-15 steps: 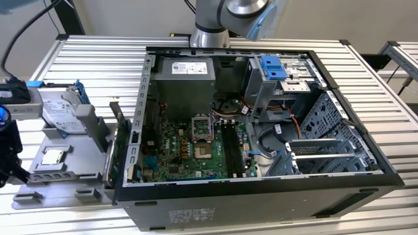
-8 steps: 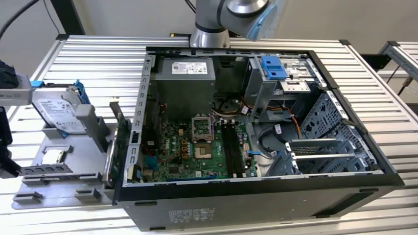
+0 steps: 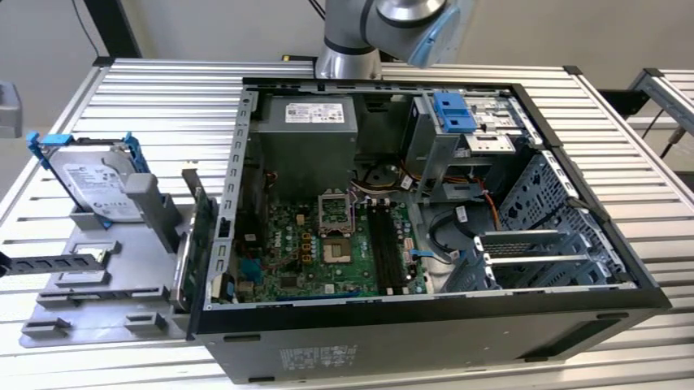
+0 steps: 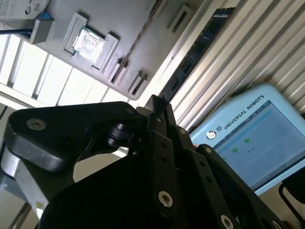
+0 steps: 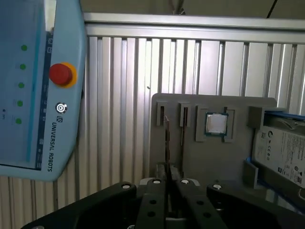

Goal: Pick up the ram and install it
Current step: 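Pick up the ram and move it above insertion slot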

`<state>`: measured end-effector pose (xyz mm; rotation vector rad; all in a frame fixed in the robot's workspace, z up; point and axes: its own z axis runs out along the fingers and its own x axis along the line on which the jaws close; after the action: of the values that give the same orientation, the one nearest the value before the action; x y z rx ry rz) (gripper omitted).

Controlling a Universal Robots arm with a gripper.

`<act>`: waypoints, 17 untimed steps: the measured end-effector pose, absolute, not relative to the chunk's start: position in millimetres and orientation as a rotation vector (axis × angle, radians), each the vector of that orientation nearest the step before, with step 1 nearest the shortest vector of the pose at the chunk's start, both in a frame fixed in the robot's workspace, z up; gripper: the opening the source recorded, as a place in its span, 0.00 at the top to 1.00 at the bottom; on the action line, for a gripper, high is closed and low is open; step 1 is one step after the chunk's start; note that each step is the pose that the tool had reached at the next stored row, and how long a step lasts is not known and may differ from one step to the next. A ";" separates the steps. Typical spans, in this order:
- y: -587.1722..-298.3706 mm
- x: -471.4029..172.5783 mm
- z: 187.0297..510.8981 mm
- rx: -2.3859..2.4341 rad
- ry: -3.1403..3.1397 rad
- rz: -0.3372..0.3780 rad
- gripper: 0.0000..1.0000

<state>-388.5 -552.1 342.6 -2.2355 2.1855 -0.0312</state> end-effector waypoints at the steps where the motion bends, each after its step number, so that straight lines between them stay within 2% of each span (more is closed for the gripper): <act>1: -552.1 -388.4 344.3 -2.235 2.184 -0.029 1.00; 9: -552.1 -388.5 348.6 -2.211 2.205 -0.025 1.00; 17: -552.1 -388.5 377.0 -2.208 2.207 -0.025 1.00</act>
<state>-388.5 -552.1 377.0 -2.2080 2.2073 -0.0248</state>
